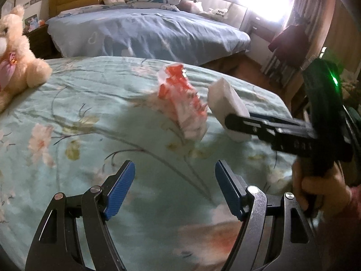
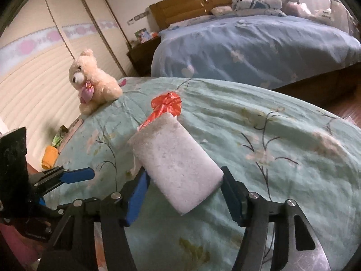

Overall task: Collect trash
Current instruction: 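Grasp the orange-white snack bag with the left tool while the right grasps the white foam block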

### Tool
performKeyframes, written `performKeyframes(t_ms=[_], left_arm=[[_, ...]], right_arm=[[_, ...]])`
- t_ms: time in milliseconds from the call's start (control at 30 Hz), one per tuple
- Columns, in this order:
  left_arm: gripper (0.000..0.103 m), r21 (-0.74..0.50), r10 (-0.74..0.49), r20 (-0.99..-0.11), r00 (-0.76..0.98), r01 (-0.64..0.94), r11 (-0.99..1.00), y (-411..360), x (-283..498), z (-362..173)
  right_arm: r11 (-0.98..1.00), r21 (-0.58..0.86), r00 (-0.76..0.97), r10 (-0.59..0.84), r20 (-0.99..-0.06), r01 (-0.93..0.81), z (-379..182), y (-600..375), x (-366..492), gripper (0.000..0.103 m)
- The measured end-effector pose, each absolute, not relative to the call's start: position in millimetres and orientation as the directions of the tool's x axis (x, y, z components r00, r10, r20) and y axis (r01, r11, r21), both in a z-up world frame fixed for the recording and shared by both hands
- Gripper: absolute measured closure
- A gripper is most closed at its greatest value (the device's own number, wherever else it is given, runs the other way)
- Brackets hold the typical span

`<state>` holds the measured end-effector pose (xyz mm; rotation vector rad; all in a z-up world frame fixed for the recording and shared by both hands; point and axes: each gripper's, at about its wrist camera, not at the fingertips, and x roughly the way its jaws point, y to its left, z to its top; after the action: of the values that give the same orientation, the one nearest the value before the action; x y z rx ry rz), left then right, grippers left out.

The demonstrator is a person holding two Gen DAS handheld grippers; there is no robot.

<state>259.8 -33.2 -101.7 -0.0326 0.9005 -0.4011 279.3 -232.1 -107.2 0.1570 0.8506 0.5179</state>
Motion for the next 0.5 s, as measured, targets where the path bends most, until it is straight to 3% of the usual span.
performKeyframes(t_ms=[267, 333, 400, 500], left_arm=[[0.03, -0.186, -0.33, -0.742, 0.584, 0.293, 0.938, -56.5, 288.1, -105.4], [0.044, -0.189, -0.327, -0.747, 0.578, 0.287, 0.939, -60.2, 297.2, -109.2], [0.076, -0.209, -0.343, -0.759, 0.553, 0.293, 0.933, -63.4, 304.3, -114.6], [0.076, -0.219, -0.355, -0.763, 0.54, 0.302, 0.928, -63.9, 303.5, -115.3]], right_arm=[[0.895, 0.395, 0.612, 0.433, -0.662, -0.206, -104.7, -272.5, 243.5, 0.041], [0.899, 0.407, 0.625, 0.412, -0.663, -0.161, -104.1, -283.4, 231.4, 0.041], [0.891, 0.435, 0.629, 0.411, -0.659, -0.126, -103.5, -292.7, 221.6, 0.041], [0.882, 0.46, 0.636, 0.412, -0.653, -0.099, -100.8, -302.0, 207.5, 0.041]])
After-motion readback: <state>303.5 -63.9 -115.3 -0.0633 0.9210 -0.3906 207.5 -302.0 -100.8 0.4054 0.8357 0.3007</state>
